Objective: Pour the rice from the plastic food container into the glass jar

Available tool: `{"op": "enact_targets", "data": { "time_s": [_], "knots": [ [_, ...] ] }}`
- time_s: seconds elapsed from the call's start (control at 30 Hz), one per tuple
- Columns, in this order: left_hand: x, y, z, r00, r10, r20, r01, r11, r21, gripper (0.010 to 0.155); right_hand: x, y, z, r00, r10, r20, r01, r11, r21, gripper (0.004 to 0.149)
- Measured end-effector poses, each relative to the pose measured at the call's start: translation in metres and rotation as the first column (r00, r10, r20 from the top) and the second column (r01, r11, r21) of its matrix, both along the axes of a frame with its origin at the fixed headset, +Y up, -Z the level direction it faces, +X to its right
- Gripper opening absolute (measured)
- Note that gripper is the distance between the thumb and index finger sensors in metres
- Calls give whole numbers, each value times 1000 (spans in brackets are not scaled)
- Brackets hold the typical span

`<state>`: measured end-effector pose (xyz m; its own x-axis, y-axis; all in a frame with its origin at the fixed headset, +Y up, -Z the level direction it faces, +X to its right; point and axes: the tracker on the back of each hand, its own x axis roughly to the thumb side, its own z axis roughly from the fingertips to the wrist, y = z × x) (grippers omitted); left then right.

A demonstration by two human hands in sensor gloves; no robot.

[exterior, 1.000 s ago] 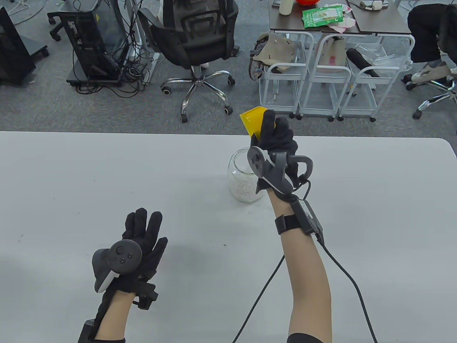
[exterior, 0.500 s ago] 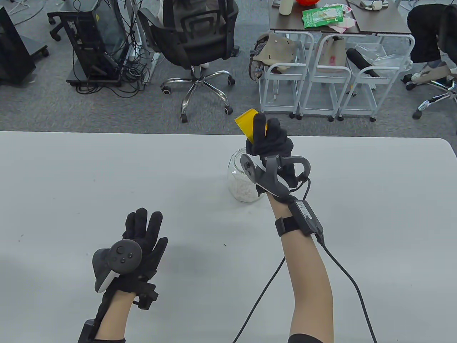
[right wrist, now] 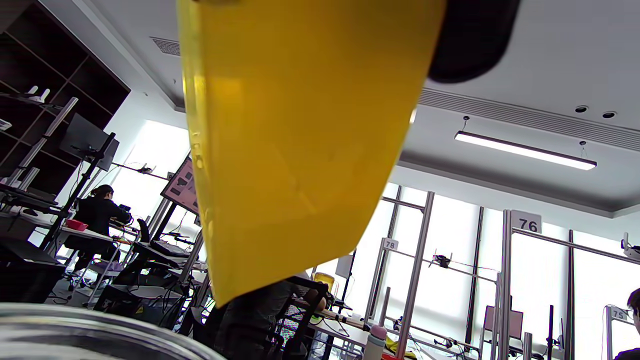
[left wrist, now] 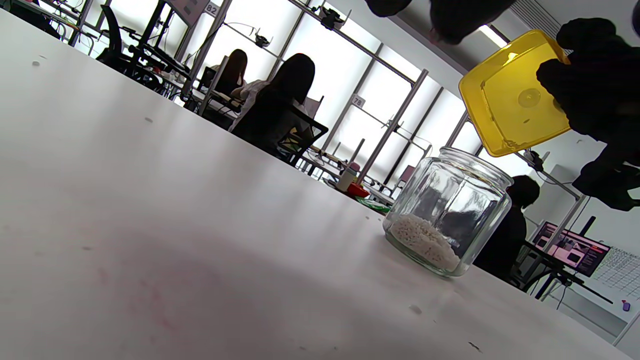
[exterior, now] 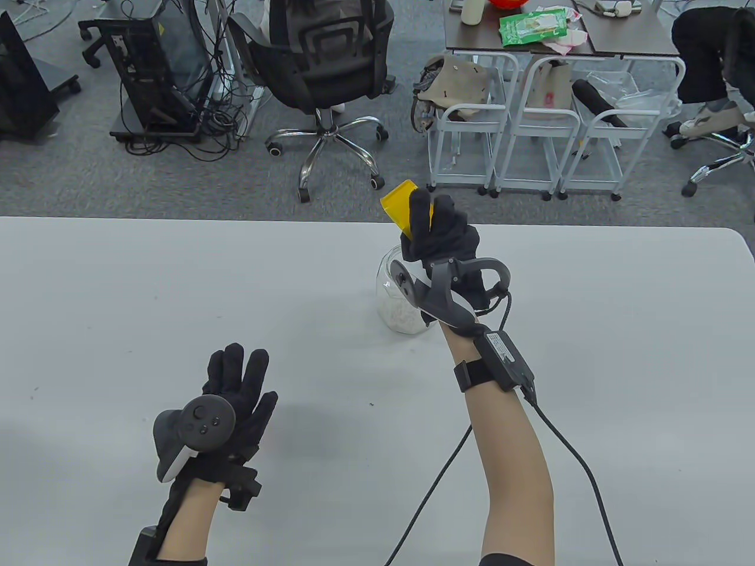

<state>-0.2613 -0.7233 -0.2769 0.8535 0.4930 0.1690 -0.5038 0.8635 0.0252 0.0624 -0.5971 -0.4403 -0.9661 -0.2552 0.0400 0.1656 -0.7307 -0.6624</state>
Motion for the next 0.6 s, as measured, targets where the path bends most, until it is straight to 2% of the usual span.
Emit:
{"op": "enact_targets", "data": {
  "time_s": [0.3,0.5,0.6],
  "knots": [
    [0,0,0,1000,1,2,-1,1000,1,67,4,1,0,999,-43,12,43,999,-13,71],
    [0,0,0,1000,1,2,-1,1000,2,66,15,3,-2,985,-168,40,170,984,-52,71],
    [0,0,0,1000,1,2,-1,1000,2,67,23,3,-4,954,-292,67,297,951,-91,71]
  ]
}}
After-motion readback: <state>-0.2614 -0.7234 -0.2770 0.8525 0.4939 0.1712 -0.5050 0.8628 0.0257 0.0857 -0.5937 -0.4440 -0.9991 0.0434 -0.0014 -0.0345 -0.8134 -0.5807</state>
